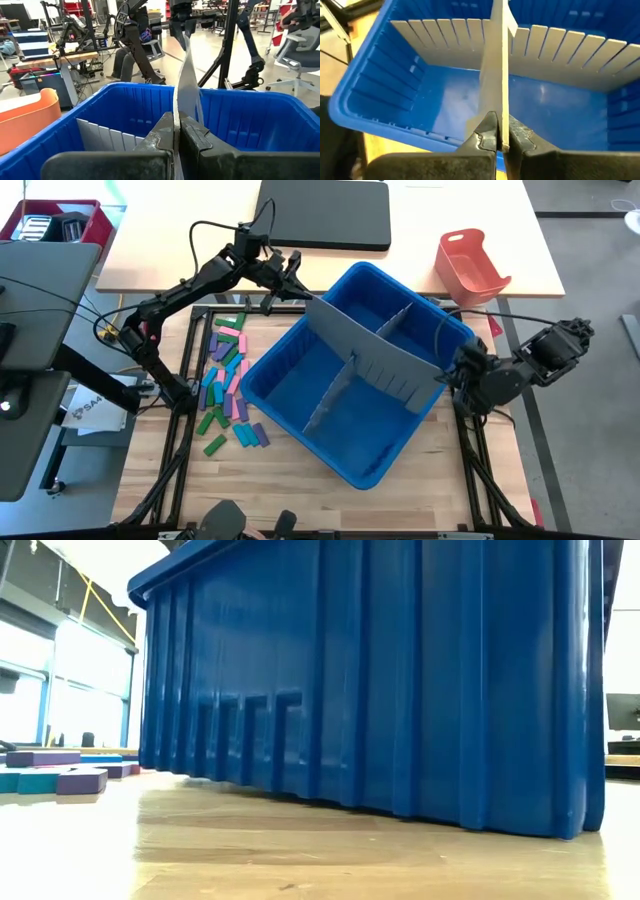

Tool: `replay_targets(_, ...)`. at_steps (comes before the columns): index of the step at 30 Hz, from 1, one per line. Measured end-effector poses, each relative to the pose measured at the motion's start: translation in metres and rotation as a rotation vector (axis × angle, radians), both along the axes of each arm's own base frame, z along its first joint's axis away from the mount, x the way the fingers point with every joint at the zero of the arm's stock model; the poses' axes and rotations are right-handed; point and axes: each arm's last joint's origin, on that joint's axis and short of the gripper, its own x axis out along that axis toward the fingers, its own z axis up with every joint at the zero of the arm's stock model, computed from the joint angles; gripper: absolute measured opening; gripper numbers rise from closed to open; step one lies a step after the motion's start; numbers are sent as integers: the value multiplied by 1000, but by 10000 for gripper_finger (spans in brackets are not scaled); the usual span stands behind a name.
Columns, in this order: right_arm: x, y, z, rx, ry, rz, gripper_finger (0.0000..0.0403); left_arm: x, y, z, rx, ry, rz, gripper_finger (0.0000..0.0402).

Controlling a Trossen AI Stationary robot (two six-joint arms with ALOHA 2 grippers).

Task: Sort blocks
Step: Insert the bin divider into the blue bin

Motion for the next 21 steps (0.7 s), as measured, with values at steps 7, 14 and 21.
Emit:
replay_targets(7,-2,-5,6,-60,1,58,0,0,0,0,5,4,15,1)
replay_targets(14,-9,-18,9,-87,9,73,0,0,1,0,10,1,27,1)
replay_targets(21,-15,-29,12,-100,-4,46,0,0,1,1,5,1,33,1)
